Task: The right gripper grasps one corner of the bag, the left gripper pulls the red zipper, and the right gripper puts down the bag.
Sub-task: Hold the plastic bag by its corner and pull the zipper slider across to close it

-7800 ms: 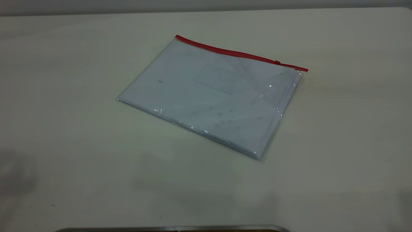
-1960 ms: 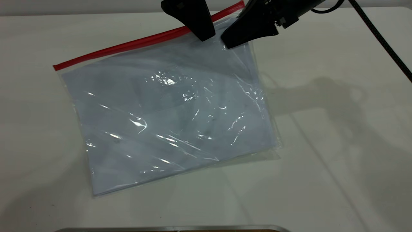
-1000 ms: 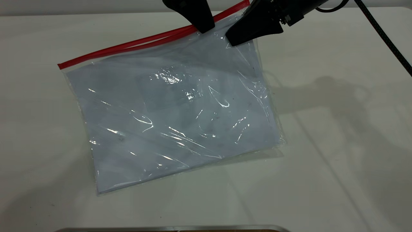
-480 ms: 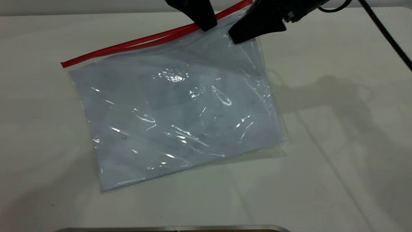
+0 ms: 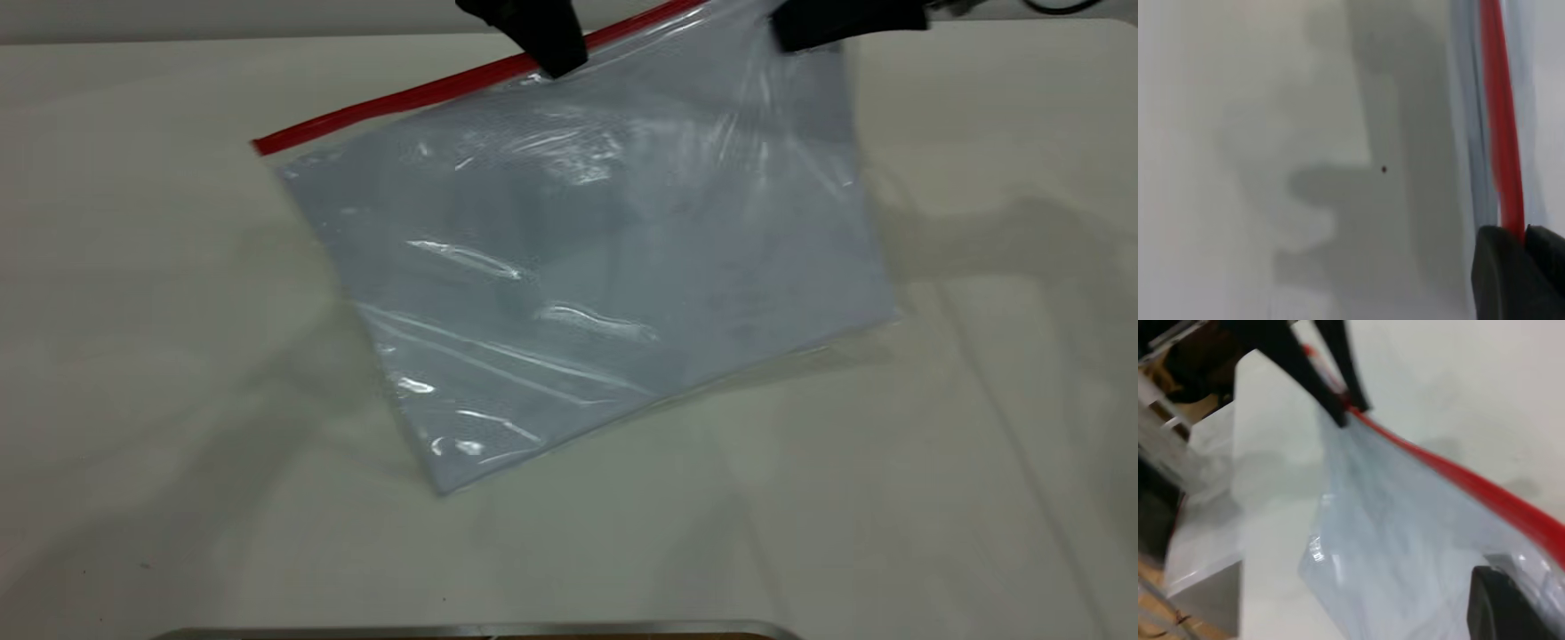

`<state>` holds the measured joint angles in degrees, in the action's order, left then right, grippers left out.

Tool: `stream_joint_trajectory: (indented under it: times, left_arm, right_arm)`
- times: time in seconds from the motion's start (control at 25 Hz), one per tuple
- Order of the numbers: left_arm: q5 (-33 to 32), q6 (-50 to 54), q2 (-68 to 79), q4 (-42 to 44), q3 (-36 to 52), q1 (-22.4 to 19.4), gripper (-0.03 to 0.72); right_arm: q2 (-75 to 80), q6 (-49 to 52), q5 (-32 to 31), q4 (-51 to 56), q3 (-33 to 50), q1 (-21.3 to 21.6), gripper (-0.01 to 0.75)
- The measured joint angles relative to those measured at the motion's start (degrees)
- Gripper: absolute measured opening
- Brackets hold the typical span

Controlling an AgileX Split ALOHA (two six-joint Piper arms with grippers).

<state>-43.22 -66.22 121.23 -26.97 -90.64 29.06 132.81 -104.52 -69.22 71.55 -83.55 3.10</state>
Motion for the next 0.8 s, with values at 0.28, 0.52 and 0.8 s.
stream_joint_trajectory:
  times: [0.28,0.52,0.8]
  left_arm:
    - [-3.1,10.9,0.0,10.0,0.0,0.0,0.051]
    - [-5.9,21.3,0.0,19.1,0.0,0.0,0.051]
    - [-7.5,28.3,0.0,26.6,0.0,0.0,0.051]
  right_arm:
    - [0.0,3.1,3.2,0.1,0.0,4.3,0.033]
    - [0.0,5.2,6.9,0.2,0.0,4.3,0.033]
    - [0.0,6.0,8.5,0.8,0.0,4.3,0.034]
